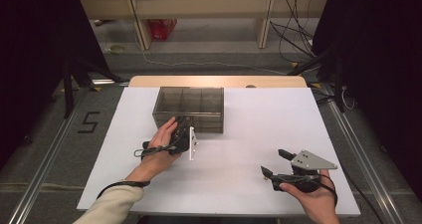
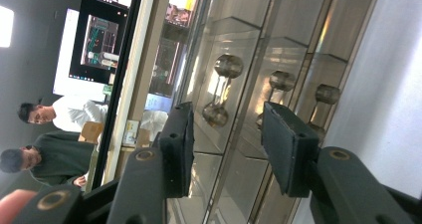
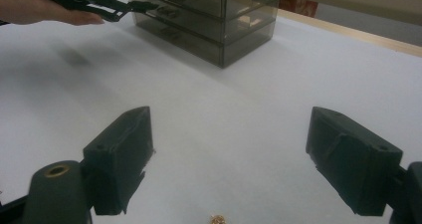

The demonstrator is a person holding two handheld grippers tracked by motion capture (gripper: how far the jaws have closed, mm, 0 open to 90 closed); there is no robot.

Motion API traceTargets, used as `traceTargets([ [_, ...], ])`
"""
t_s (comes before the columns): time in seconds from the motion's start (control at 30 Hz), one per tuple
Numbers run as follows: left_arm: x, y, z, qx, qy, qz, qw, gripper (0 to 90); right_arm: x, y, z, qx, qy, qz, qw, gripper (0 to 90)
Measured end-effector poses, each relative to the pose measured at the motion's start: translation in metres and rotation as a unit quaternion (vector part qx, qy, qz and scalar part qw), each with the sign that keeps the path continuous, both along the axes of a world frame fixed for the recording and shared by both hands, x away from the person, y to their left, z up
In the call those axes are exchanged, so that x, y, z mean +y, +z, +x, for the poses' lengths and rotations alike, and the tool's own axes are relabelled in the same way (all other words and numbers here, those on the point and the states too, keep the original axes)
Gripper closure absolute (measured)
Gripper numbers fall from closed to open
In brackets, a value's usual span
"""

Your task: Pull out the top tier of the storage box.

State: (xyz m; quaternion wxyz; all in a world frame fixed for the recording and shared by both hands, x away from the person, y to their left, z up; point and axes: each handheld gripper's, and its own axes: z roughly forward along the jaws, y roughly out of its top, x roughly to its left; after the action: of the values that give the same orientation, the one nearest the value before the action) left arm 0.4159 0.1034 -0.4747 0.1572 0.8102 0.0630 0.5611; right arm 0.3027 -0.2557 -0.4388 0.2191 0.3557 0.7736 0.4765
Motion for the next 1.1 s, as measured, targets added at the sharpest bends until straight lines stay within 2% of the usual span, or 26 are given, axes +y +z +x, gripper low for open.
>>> traceTargets([
  [0.3, -0.0002, 0.0004, 0.0016, 0.0, 0.004, 0.008, 1.0, 60.9, 0.0006, 0.0, 0.0001, 0.0, 0.001, 0.001, 1.0, 19.5],
  [0.77, -0.0064, -0.004, 0.0011, -0.02, 0.011, 0.02, 0.9995, 66.9, 0.0006, 0.0002, 0.0, 0.0, 0.002, 0.001, 1.0, 19.6],
  [1.1, -0.0083, -0.0045, 0.0005, -0.034, 0.017, 0.04, 0.9985, 73.0, 0.0008, 0.0, 0.0002, 0.0, 0.002, 0.0, 1.0, 19.7],
])
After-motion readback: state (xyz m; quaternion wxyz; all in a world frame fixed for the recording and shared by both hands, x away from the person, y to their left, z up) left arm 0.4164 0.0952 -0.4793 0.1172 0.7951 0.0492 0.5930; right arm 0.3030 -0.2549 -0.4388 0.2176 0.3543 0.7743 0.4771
